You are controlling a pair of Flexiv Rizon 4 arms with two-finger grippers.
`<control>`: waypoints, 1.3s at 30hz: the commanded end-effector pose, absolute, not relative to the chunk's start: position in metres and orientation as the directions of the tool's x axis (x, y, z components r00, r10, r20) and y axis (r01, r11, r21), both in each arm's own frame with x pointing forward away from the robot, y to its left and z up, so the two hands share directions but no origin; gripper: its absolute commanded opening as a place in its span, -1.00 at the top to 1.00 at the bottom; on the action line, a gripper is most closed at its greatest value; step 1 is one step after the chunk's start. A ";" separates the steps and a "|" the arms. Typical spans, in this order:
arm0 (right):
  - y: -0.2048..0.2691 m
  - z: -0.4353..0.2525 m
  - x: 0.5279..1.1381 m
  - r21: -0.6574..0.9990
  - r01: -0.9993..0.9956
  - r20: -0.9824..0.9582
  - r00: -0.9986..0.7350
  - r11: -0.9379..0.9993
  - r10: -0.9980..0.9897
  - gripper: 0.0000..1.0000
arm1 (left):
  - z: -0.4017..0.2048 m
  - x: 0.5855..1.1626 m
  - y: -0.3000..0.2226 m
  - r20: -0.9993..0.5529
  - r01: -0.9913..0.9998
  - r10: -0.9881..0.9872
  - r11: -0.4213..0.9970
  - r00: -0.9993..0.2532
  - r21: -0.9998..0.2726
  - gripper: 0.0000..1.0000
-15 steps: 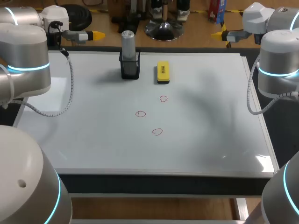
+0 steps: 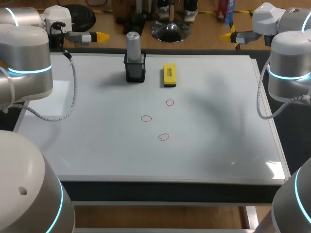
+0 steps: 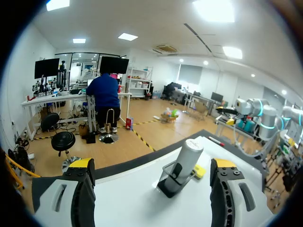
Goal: Pick up the inspection probe, press it on each red-marked spot on the whiteboard one by one, put down the probe, pick up the eraser, and wipe off all the red marks.
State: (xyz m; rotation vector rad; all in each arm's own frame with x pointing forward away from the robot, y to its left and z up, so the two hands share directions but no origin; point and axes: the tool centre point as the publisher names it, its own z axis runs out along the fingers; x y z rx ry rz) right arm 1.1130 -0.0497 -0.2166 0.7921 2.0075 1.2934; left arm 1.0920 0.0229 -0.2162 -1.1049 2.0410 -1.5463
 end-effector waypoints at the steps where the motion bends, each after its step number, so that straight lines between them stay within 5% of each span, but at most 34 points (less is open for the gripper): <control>1: -0.050 -0.217 1.113 0.927 0.154 -0.174 -0.632 0.342 0.755 -1.00 | -0.216 1.092 0.023 0.173 -0.370 -0.754 0.098 -0.633 -0.924 -1.00; 9: -0.050 -0.217 1.113 0.927 0.154 -0.174 -0.632 0.342 0.755 -1.00 | -0.218 1.097 0.013 0.140 -0.326 -0.693 0.143 -0.707 -0.934 -1.00; 24: -0.050 -0.217 1.113 0.927 0.154 -0.174 -0.632 0.342 0.755 -1.00 | -0.221 1.113 -0.024 0.086 -0.135 -0.259 0.176 -0.962 -0.975 -1.00; 39: -0.050 -0.217 1.113 0.927 0.154 -0.174 -0.632 0.342 0.755 -1.00 | -0.236 1.128 -0.068 0.108 -0.107 -0.005 0.167 -0.994 -0.980 -1.00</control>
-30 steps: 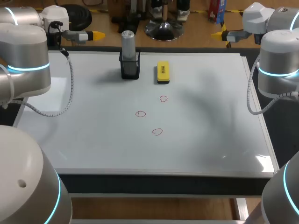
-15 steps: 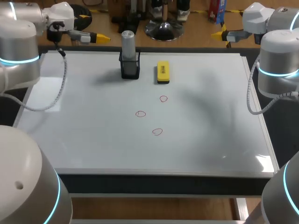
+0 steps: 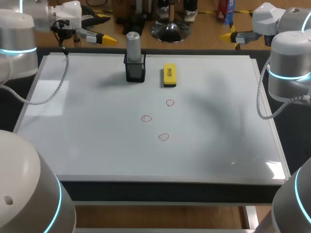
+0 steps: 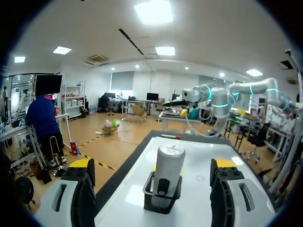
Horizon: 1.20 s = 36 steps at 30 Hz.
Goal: Pick up the inspection probe, press it on each red-marked spot on the whiteboard one by one, put down the probe, pick up the eraser, and wipe off all the red marks.
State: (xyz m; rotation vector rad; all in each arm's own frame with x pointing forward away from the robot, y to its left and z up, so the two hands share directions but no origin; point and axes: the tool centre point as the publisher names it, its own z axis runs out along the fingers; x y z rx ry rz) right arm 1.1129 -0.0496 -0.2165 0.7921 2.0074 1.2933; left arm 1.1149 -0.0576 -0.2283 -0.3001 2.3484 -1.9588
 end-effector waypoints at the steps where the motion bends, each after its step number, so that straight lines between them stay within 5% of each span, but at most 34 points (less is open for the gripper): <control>1: -0.050 -0.217 1.113 0.927 0.154 -0.174 -0.632 0.342 0.755 -1.00 | -0.237 1.129 -0.071 0.108 -0.107 -0.004 0.166 -0.994 -0.980 -1.00; 36: -0.050 -0.217 1.113 0.927 0.154 -0.174 -0.632 0.342 0.755 -1.00 | -0.268 1.091 -0.128 0.096 -0.094 0.013 0.123 -0.995 -0.988 -1.00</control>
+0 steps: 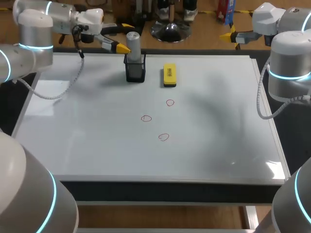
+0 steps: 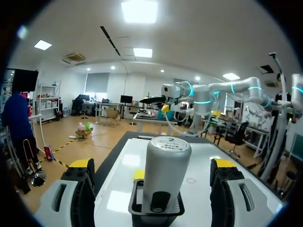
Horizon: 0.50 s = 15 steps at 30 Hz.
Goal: Pick up the inspection probe, press it on each red-marked spot on the whiteboard one by one, put down the probe, pick up the eraser, and wipe off all the red marks.
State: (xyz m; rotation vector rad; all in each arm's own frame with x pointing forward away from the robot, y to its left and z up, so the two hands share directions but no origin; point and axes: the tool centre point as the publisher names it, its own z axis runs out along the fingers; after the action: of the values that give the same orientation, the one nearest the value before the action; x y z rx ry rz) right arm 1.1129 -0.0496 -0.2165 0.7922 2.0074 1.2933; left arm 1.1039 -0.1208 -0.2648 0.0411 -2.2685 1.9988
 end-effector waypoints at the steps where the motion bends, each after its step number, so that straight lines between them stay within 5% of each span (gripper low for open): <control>1: -0.050 -0.217 1.113 0.927 0.154 -0.174 -0.632 0.342 0.755 -1.00 | -0.269 1.089 -0.130 0.096 -0.094 0.011 0.117 -0.995 -0.989 -1.00; 15: -0.050 -0.217 1.113 0.927 0.154 -0.174 -0.632 0.342 0.755 -1.00 | -0.275 1.083 -0.150 0.087 -0.090 -0.035 0.099 -0.996 -0.991 -1.00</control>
State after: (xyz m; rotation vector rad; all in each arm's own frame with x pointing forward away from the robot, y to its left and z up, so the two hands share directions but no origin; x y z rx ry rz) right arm 1.1129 -0.0496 -0.2165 0.7922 2.0074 1.2933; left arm 1.0885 -0.1486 -0.2744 0.0772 -2.2681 2.0476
